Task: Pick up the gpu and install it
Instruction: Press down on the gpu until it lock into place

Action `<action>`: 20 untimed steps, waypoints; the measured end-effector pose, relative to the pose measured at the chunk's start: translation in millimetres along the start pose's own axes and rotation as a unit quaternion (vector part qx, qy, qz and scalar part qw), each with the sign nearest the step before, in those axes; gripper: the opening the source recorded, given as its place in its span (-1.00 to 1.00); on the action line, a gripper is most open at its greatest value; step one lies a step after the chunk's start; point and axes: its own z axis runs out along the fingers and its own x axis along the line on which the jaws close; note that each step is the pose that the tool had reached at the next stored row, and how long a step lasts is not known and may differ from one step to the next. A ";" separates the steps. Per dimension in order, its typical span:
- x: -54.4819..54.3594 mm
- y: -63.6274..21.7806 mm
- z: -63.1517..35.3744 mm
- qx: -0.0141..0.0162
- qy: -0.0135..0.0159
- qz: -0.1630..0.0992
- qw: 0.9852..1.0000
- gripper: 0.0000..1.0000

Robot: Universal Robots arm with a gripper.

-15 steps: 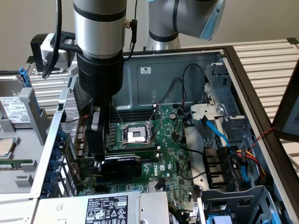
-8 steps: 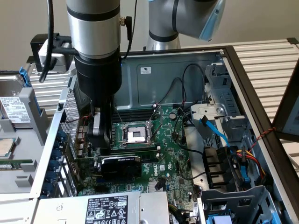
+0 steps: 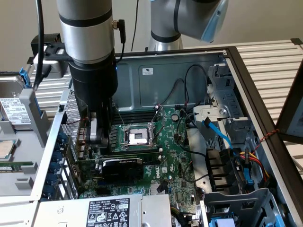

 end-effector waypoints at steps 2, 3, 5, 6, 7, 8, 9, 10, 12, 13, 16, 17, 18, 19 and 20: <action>-0.6 4.1 2.4 0.004 -0.001 0.000 1.000 -0.79; -0.8 5.8 3.4 0.006 -0.001 0.000 1.000 -0.79; -1.4 8.5 5.0 0.012 -0.001 -0.001 1.000 -0.79; -1.9 9.5 5.8 0.015 -0.002 -0.001 1.000 -0.79; -2.3 10.8 6.5 0.018 -0.002 -0.001 1.000 -0.79; -2.7 12.1 7.4 0.021 -0.002 -0.001 1.000 -0.79; -3.0 13.5 8.4 0.023 -0.002 -0.001 1.000 -0.79; -3.3 14.9 9.3 0.025 -0.003 -0.001 1.000 -0.79; -3.6 16.3 12.1 0.029 -0.003 -0.002 1.000 -0.79; -3.7 16.5 13.6 0.030 -0.003 -0.002 1.000 -0.79; -4.2 16.4 19.1 0.031 -0.004 -0.002 1.000 -0.79; -4.4 16.4 20.7 0.031 -0.004 -0.002 1.000 -0.79; -4.7 16.3 22.5 0.031 -0.004 -0.003 1.000 -0.79; -4.9 16.3 23.8 0.031 -0.005 -0.003 0.999 -0.79; -5.0 16.4 24.5 0.031 -0.007 -0.003 0.999 -0.79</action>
